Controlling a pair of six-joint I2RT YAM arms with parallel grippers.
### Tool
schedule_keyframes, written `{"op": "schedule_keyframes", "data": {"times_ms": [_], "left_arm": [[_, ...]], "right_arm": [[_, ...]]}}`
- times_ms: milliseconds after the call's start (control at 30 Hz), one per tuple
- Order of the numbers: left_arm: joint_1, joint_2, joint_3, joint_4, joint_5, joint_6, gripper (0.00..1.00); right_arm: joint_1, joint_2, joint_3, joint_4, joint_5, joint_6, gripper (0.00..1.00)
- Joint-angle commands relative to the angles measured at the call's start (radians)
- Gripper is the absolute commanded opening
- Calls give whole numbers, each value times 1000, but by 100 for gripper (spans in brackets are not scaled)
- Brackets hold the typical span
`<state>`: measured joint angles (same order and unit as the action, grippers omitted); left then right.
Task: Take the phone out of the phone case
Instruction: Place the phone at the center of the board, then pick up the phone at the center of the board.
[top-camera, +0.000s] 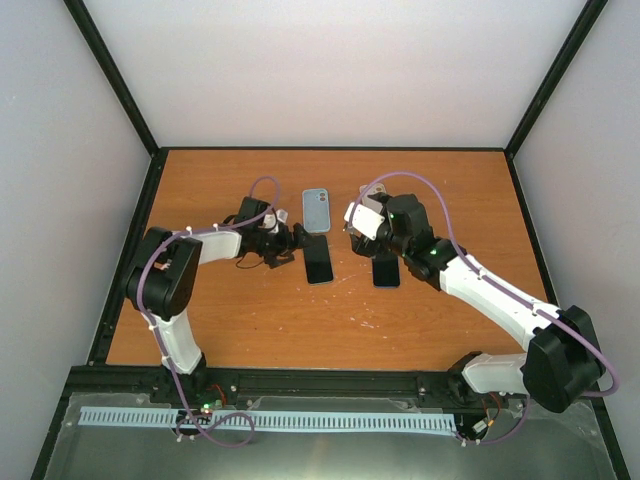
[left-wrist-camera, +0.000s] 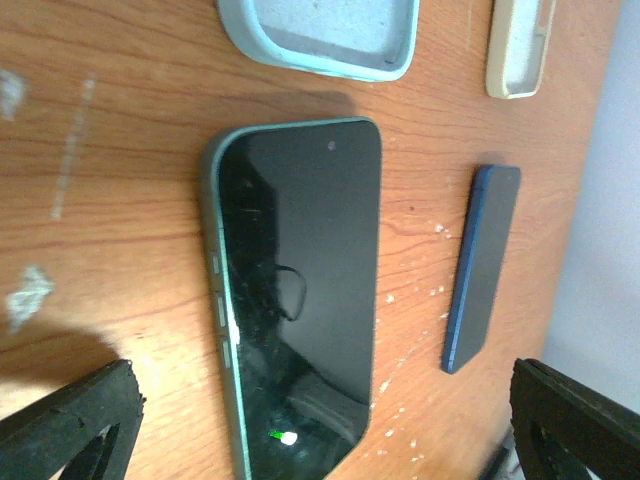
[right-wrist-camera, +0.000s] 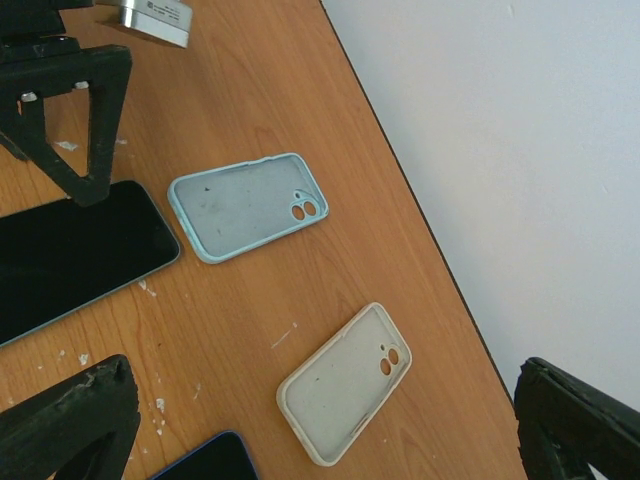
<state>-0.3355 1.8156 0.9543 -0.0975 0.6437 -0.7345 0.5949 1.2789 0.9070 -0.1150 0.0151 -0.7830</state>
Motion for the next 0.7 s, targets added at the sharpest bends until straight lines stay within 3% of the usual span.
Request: {"op": "schedule_keyframes", "data": {"times_ms": [0,333,467,667], "left_arm": [[73,-65,69,-149,-95,176,100],[325,-166,233,-397,-98,592,100],[409,-197,264,-515,-78,776,100],[549,-242,255,-697,-155,1086,100]], "right_arm": [[-8,16,66,-43,-3,62,100],[-10,25,171,-176,-91,110,100],[-10,48,228,-241,-157,137,100],[-14,109,327,-358,-262,182,100]]}}
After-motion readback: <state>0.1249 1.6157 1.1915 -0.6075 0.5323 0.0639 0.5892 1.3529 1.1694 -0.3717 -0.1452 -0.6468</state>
